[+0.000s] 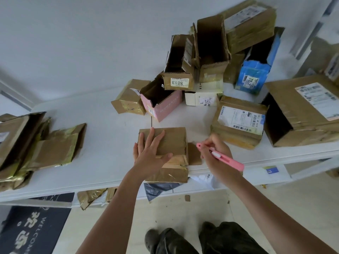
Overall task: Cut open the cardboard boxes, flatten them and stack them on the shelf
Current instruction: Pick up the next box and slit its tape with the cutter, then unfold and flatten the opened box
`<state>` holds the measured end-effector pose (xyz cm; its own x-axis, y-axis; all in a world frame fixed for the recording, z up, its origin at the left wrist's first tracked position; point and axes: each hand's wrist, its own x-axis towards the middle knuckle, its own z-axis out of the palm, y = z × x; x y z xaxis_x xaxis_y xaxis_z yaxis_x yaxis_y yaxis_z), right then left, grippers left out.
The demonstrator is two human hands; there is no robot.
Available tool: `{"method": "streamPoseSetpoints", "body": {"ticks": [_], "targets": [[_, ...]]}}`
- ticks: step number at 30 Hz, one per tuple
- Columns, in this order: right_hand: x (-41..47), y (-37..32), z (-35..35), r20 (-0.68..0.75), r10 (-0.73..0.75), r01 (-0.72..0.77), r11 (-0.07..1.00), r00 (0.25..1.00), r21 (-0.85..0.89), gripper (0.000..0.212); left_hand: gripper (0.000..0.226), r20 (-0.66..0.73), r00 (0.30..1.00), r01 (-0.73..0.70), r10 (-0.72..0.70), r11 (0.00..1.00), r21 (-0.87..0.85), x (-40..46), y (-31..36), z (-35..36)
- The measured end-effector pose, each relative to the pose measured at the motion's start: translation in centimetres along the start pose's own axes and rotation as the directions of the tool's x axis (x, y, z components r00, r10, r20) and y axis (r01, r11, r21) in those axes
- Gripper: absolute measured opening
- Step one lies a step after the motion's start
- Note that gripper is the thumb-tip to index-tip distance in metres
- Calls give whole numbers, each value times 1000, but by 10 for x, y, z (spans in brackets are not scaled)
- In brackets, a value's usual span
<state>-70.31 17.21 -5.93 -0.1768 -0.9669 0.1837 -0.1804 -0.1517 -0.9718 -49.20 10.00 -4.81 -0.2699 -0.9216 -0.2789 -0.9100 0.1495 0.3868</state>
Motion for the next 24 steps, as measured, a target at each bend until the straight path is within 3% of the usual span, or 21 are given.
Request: {"method": "streamPoseSetpoints", "body": {"ticks": [3,5,7,9,15,18,20,22,24], "targets": [[38,-3,-38,-251,-210,141,954,945,-265,13,76,0,1000,0,1,1000,8,-1,0,-1],[65,4,-68,-210,-329,134,771,921,-622,7,75,-1,1000,-1,1,1000,19,-1,1,-1],[85,15,-90,-163,-130,-69,534,978,-843,25,75,-2,1000,1,-1,1000,18,-1,2,-1],[96,19,-99,-243,81,-256,357,967,-898,33,74,-4,1000,3,-3,1000,13,0,2,-1],[99,10,-94,-298,181,-335,235,937,-912,38,66,-28,999,14,-15,999,-35,2,-1,3],[91,-7,-75,-235,69,-244,344,970,-907,48,53,-89,996,-3,-5,996,-93,3,-3,7],[87,-17,-49,-54,-10,-41,532,998,-846,40,51,-128,991,-35,27,997,-64,3,-6,8],[85,-25,-17,198,3,133,731,980,-669,37,48,-155,986,-77,66,995,-61,1,-10,5],[79,-27,15,385,58,149,861,921,-487,38,41,-169,981,-118,95,984,-131,-2,-18,-1]]}}
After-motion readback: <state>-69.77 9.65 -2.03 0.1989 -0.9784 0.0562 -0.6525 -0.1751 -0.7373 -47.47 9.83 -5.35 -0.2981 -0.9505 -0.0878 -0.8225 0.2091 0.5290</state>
